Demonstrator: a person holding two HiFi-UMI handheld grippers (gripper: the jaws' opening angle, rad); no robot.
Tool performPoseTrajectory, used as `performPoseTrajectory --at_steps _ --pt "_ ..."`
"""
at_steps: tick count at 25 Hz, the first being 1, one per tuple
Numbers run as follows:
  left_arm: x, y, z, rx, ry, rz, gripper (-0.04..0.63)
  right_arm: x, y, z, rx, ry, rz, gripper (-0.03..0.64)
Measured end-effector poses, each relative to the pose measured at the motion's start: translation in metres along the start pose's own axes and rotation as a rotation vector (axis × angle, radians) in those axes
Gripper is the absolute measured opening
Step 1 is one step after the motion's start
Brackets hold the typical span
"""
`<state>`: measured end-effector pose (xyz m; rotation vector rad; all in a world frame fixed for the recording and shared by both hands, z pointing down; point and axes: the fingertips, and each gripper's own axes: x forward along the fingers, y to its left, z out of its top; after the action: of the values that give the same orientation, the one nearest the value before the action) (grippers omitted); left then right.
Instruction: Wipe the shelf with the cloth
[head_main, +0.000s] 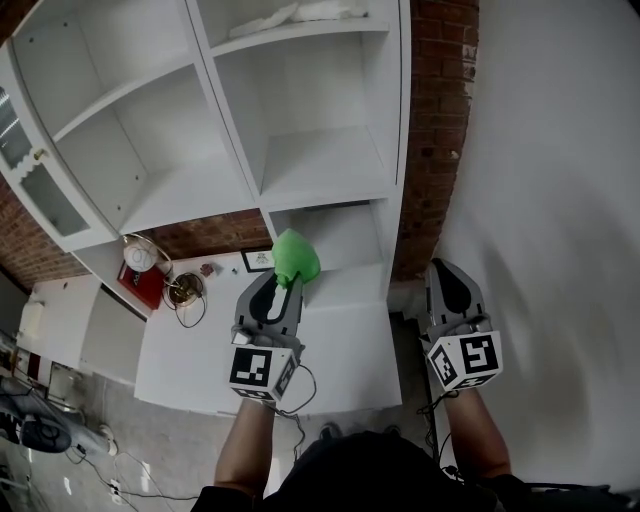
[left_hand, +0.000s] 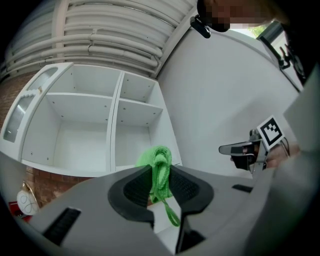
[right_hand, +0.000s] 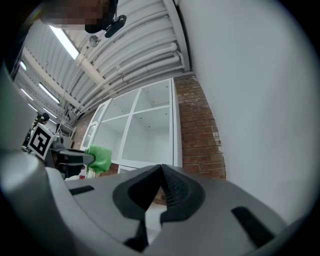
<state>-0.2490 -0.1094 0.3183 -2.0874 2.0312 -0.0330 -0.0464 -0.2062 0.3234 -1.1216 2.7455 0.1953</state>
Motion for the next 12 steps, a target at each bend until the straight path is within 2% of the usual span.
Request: performPoseTrajectory --at_steps 8,12 --pt "-0.0007 -0.0048 -0.0091 -0.010 0.027 -0.015 0.094 -0.0007 0.0009 -0.0019 -0.016 0.000 0.000 0.000" --pt "0.0001 -0.0053 -0.0032 -0.002 0.007 -0.013 0.094 -0.0010 0.0024 -0.0022 -0.031 0.000 0.010 0.000"
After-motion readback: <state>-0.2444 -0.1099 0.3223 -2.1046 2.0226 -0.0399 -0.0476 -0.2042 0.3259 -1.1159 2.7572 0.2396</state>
